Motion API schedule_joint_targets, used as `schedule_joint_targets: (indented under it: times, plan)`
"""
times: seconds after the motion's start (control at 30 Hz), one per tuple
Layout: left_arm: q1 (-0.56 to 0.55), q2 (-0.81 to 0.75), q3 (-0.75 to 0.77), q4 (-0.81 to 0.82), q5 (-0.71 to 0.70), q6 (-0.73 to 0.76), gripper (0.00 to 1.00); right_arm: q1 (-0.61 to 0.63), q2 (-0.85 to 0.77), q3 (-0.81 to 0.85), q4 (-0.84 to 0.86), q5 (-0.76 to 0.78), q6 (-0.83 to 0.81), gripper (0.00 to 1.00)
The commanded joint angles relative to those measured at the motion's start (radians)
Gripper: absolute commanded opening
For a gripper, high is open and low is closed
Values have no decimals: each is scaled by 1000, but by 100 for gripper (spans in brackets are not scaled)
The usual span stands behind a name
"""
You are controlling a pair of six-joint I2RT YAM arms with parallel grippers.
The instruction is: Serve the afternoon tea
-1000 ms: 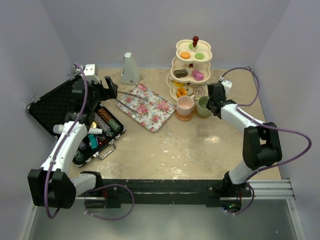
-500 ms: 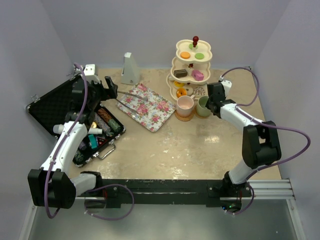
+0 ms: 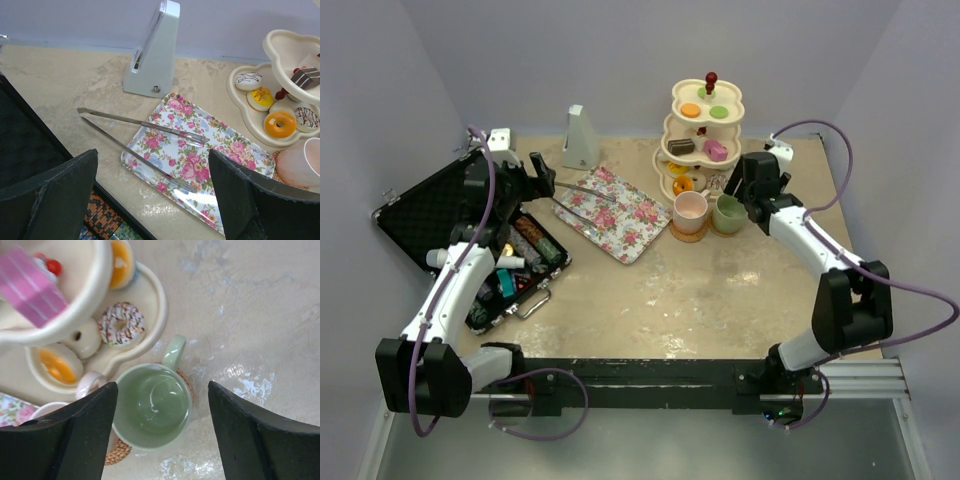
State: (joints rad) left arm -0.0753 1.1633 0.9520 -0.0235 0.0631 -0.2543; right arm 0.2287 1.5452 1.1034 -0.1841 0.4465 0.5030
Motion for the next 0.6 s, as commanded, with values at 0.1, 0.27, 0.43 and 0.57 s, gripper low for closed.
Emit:
schedule_joint_targets:
  times: [0.1, 0.27, 0.43, 0.57]
  plan:
    - [-7, 1, 31, 39, -22, -7, 97, -15, -141, 7, 149, -54, -78, 80]
    - [-7, -7, 19, 54, -23, -2, 98, -34, -238, -48, 264, -92, -104, 80]
    - [-7, -60, -13, 106, -28, 45, 99, -34, -379, -95, 386, -97, -174, 80]
    - [-9, -151, -70, 190, -46, 87, 100, -34, -500, -138, 494, -95, -259, 80]
